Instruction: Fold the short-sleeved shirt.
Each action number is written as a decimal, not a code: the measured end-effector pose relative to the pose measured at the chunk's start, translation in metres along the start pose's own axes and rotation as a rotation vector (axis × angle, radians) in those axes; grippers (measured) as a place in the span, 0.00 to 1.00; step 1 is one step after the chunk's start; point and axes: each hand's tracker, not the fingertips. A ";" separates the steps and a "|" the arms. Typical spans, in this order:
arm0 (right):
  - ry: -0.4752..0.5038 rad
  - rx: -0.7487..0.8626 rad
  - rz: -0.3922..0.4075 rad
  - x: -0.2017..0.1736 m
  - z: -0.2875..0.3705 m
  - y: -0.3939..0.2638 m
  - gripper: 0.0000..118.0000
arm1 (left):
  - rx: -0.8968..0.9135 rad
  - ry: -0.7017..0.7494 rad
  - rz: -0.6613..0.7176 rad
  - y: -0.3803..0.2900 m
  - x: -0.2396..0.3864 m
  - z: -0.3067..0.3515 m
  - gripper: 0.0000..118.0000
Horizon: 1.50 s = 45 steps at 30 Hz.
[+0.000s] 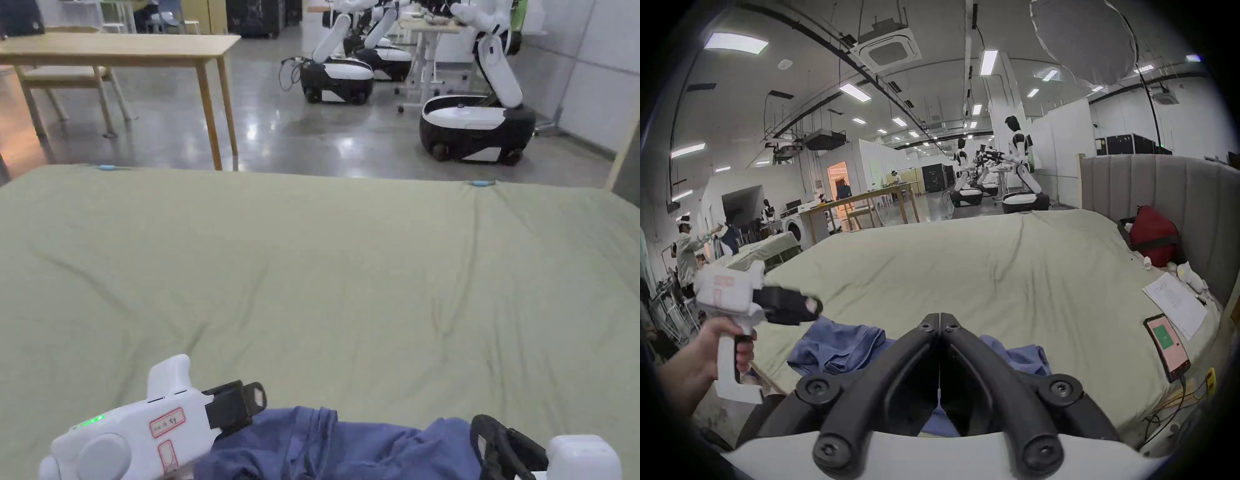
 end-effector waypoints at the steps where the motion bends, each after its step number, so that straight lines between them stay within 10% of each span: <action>1: 0.000 -0.001 -0.006 0.000 0.000 0.000 0.01 | -0.026 0.051 -0.025 -0.005 -0.003 -0.009 0.01; 9: -0.008 -0.011 -0.018 0.002 -0.001 -0.003 0.01 | -0.252 -0.096 -0.004 -0.064 0.024 -0.057 0.01; 19: -0.013 -0.010 -0.019 0.001 0.000 -0.002 0.01 | 0.001 -0.107 0.019 -0.025 -0.004 0.026 0.03; 22: 0.005 -0.010 -0.019 -0.006 -0.006 0.000 0.01 | -0.009 -0.088 0.009 -0.014 -0.036 0.060 0.94; 25: 0.021 -0.011 -0.005 -0.014 -0.012 0.002 0.01 | 0.045 -0.043 0.140 -0.001 -0.075 0.084 1.00; 30: 0.038 -0.022 0.021 -0.026 -0.016 0.001 0.01 | -0.049 -0.268 0.499 -0.010 -0.141 0.053 1.00; 35: 0.023 -0.033 0.037 -0.027 -0.016 0.001 0.01 | -0.036 -0.392 0.471 -0.027 -0.108 0.013 0.98; 37: 0.012 -0.037 0.035 -0.027 -0.015 0.002 0.01 | -0.025 -0.333 0.483 -0.025 -0.091 0.008 0.69; 38: 0.007 -0.037 0.035 -0.026 -0.014 0.002 0.01 | -0.039 -0.284 0.531 -0.023 -0.089 0.003 0.12; 45: -0.015 -0.035 0.061 -0.027 -0.007 0.006 0.01 | 0.071 -0.115 0.466 -0.008 -0.099 0.023 0.08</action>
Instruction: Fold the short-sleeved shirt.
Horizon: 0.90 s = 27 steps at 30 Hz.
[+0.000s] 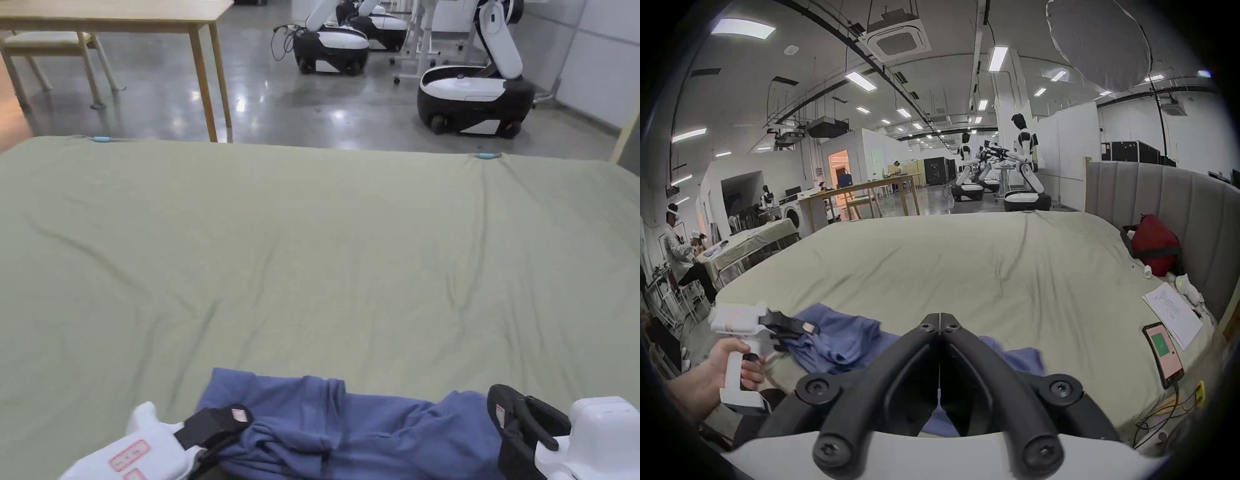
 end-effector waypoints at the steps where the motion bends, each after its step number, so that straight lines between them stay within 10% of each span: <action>1: -0.001 0.001 0.001 0.000 0.000 0.000 0.01 | 0.031 0.036 -0.051 0.007 0.007 0.010 0.08; 8: -0.009 0.007 0.005 0.004 0.001 0.001 0.01 | 0.172 0.219 -0.637 -0.013 0.100 0.042 0.08; 20: -0.049 -0.053 0.000 0.029 0.010 -0.008 0.01 | -0.107 0.466 -1.481 -0.248 0.105 -0.127 0.08; 22: -0.057 -0.069 -0.008 0.033 0.010 -0.009 0.01 | -0.125 0.445 -1.421 -0.248 0.106 -0.129 0.24; 24: -0.046 -0.080 -0.016 0.036 0.010 -0.009 0.01 | -0.151 0.322 -1.288 -0.231 0.119 -0.111 0.86; 27: -0.035 -0.089 -0.015 0.037 0.009 -0.009 0.01 | -0.072 0.087 -0.977 -0.183 0.156 -0.063 0.97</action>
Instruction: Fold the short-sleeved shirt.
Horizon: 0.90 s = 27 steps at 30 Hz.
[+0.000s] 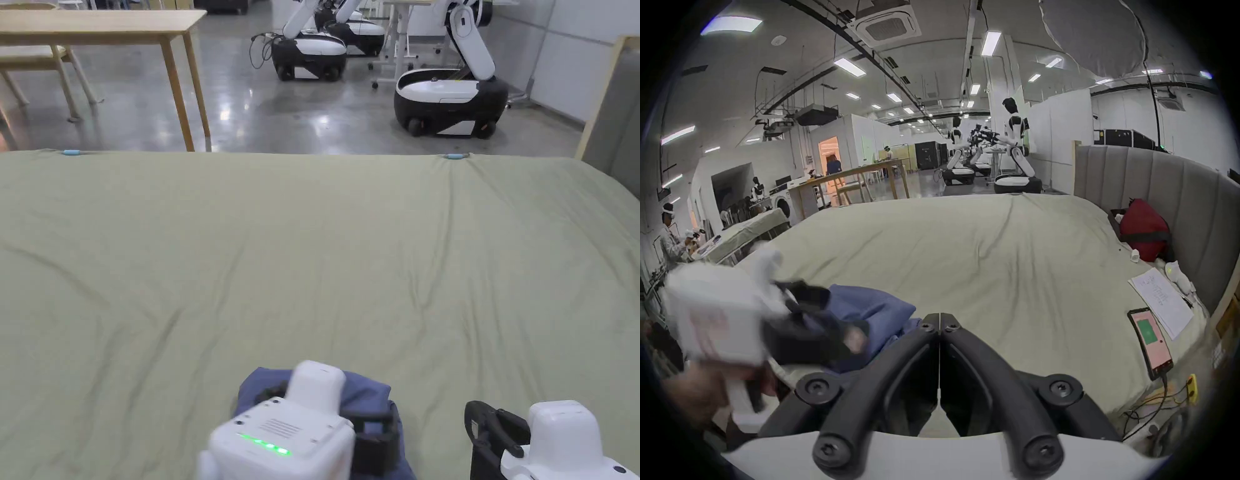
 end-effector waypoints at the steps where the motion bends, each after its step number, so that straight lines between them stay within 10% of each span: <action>1: 0.006 0.000 -0.004 0.000 0.000 0.000 0.01 | 0.045 -0.001 0.061 0.010 -0.009 0.011 0.98; 7: 0.037 -0.029 -0.039 -0.003 -0.007 -0.003 0.01 | 0.030 -0.033 0.513 0.026 -0.084 0.020 0.94; 10: 0.043 -0.057 -0.043 -0.004 -0.013 -0.005 0.01 | -0.092 -0.072 0.536 0.006 -0.076 -0.004 0.08; 11: 0.044 -0.064 -0.044 -0.005 -0.014 -0.005 0.01 | -0.130 -0.115 0.507 -0.004 -0.068 -0.011 0.06; 19: 0.084 -0.111 -0.083 -0.009 -0.033 -0.003 0.01 | -0.216 -0.193 0.479 -0.026 -0.027 -0.040 0.06; 25: 0.298 -0.227 -0.231 -0.021 -0.101 -0.012 0.01 | -0.073 -0.210 0.461 -0.004 -0.068 0.023 0.08; 27: 0.375 -0.281 -0.287 -0.018 -0.127 -0.027 0.01 | -0.061 -0.198 0.458 -0.003 -0.094 0.042 0.62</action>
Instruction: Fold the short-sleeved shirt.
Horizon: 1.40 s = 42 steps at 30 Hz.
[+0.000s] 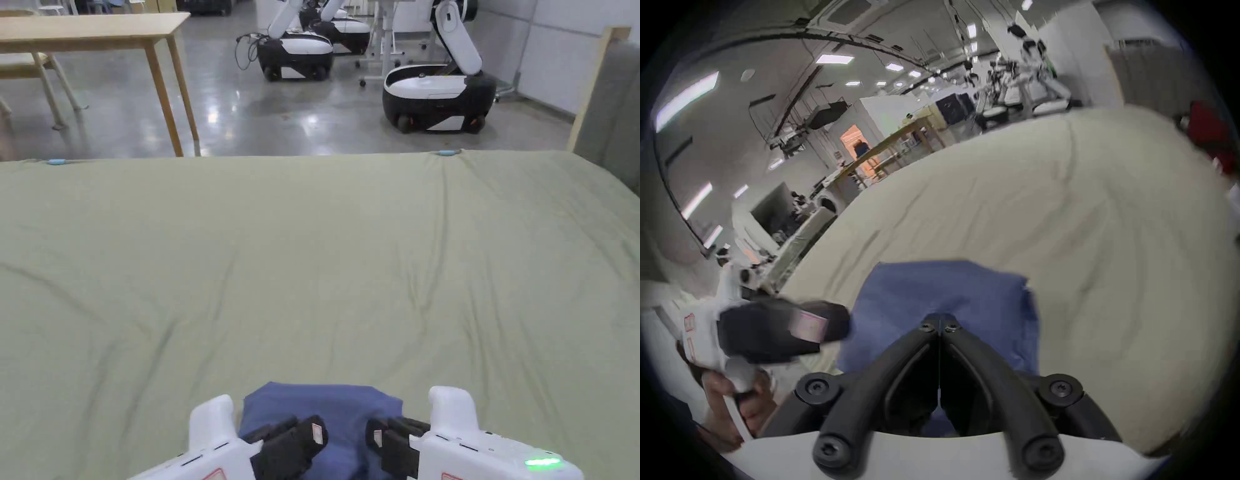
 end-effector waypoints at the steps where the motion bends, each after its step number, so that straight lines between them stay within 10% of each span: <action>1: -0.018 -0.024 -0.011 0.007 -0.008 -0.003 0.01 | 0.003 0.009 0.000 0.004 -0.011 0.006 0.94; 8: -0.085 -0.006 -0.030 0.024 -0.005 -0.005 0.01 | -0.060 0.016 0.266 0.024 -0.107 -0.006 1.00; 12: -0.074 0.012 0.003 0.022 -0.003 -0.005 0.01 | -0.060 -0.262 0.350 0.019 -0.102 -0.036 1.00; 13: -0.070 0.019 0.005 0.022 -0.002 -0.005 0.01 | -0.075 -0.283 0.401 0.016 -0.095 -0.049 0.95; 15: -0.071 0.034 0.014 0.019 0.000 -0.006 0.01 | -0.078 -0.077 0.425 0.009 -0.083 -0.074 0.32; 16: -0.079 0.041 0.019 0.018 0.002 -0.005 0.01 | -0.093 -0.040 0.411 0.005 -0.083 -0.079 0.23; 31: -0.064 0.083 0.167 -0.070 0.005 -0.003 0.01 | 0.071 0.308 0.102 0.169 -0.241 0.173 0.23; 39: -0.036 0.053 0.205 -0.098 -0.007 -0.004 0.01 | 0.090 0.399 0.218 0.205 -0.333 0.234 0.23; 40: -0.038 0.050 0.215 -0.099 -0.007 -0.004 0.01 | 0.093 0.398 0.222 0.203 -0.334 0.239 0.26; 42: -0.046 0.047 0.225 -0.101 -0.007 -0.002 0.01 | 0.112 0.482 0.159 0.199 -0.329 0.248 0.85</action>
